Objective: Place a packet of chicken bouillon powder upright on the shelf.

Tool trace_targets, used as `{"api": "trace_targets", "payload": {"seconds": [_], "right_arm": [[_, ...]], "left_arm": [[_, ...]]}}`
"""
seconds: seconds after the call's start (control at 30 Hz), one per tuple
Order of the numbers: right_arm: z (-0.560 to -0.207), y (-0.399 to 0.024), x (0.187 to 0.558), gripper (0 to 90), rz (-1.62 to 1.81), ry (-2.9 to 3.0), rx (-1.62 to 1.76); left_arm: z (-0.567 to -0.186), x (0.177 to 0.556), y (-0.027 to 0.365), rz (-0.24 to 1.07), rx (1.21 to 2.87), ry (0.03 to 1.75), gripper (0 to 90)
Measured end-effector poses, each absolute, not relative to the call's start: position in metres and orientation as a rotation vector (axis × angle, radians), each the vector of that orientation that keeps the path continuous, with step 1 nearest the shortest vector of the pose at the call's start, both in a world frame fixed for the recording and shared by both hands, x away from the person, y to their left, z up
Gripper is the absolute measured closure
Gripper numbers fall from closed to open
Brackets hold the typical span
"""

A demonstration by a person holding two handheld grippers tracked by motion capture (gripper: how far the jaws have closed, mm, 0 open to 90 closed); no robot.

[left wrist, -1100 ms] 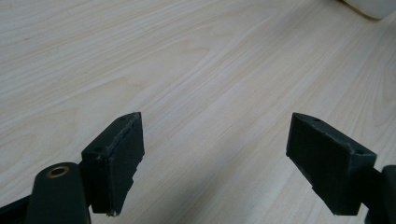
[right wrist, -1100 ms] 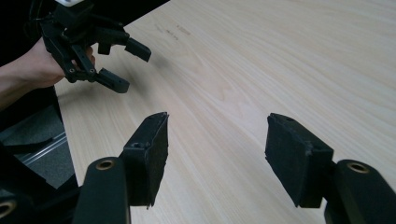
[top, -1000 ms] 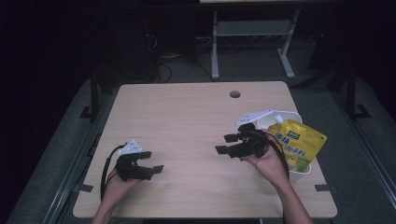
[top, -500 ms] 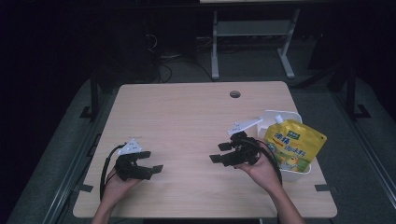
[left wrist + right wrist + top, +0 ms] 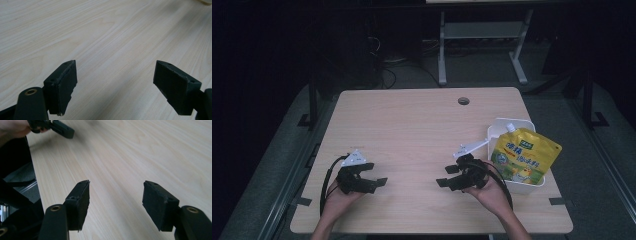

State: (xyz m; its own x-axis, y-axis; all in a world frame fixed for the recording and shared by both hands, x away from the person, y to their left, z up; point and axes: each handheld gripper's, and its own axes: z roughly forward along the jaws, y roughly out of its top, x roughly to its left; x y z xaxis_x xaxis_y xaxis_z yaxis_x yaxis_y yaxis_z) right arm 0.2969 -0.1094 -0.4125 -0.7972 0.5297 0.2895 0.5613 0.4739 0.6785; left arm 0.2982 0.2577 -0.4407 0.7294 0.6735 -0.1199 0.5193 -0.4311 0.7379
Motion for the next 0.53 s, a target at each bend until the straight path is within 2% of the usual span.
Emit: {"api": "trace_targets", "payload": {"seconds": [0.53], "right_arm": [[-0.437,-0.110,0.276,35.0,-1.276,-2.630,-0.986]], "left_arm": [[-0.446,0.299,0.253,0.265,2.161,0.907,19.1]]}}
